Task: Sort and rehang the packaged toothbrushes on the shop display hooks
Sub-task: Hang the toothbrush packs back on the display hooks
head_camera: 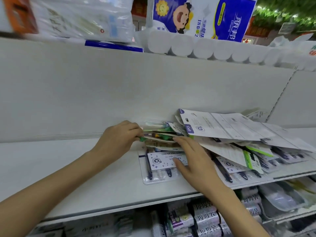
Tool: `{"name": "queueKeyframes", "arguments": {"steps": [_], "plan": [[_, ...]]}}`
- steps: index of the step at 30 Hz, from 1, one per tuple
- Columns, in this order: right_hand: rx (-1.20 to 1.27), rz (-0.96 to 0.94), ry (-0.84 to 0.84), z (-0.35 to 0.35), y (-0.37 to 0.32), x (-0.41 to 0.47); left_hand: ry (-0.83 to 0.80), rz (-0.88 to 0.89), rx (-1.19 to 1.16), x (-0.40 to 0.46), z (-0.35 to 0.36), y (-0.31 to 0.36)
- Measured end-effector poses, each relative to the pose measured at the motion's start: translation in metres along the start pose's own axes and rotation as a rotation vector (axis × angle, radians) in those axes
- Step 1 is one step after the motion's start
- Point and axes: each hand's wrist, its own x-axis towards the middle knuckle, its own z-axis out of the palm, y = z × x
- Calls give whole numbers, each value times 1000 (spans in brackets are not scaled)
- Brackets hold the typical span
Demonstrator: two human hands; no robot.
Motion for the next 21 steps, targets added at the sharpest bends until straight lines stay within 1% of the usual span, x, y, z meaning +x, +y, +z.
{"name": "queueKeyframes", "arguments": {"steps": [2, 4, 6, 10, 12, 14, 17, 21], "plan": [[17, -12, 4, 1, -2, 8, 10, 21, 53, -4, -8, 6], [36, -22, 2, 4, -5, 19, -10, 5, 68, -10, -12, 9], [16, -21, -15, 7, -10, 31, -35, -45, 59, -19, -13, 13], [-136, 62, -89, 15, -18, 54, -111, -188, 32, -35, -17, 18], [-186, 91, -101, 21, -17, 61, -117, -238, 28, -41, -23, 17], [-216, 83, -71, 29, -16, 63, -128, -283, 27, -46, -30, 15], [-275, 23, 4, 39, -14, 64, -160, -322, 41, -53, -37, 15], [-241, -45, 120, 38, -20, 65, -168, -301, 64, -63, -43, 16]]}}
